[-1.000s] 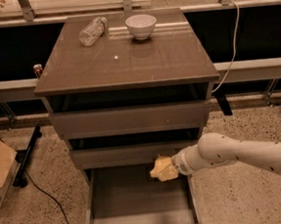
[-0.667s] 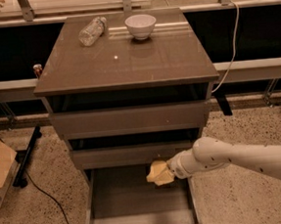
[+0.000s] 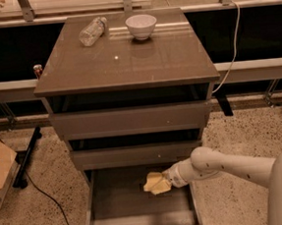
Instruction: Place sponge into bottom drawer
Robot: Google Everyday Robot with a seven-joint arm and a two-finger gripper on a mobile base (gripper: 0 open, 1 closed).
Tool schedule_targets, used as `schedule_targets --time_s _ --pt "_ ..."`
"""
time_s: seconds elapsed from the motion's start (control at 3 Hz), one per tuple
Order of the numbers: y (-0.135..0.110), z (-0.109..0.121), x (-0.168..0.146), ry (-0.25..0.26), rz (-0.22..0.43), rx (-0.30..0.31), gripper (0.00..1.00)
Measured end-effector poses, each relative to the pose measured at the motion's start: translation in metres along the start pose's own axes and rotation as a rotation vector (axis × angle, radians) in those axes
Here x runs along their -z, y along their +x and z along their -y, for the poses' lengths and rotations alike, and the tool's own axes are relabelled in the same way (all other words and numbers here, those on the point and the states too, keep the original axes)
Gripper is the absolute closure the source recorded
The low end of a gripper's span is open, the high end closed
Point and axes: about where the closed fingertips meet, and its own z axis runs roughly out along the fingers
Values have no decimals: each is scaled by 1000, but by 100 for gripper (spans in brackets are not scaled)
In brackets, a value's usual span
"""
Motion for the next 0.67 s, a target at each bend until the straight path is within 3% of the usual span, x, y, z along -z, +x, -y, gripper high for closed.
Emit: schedule_targets --time_s 0.67 --pt "36 13 -53 -66 23 -93 100"
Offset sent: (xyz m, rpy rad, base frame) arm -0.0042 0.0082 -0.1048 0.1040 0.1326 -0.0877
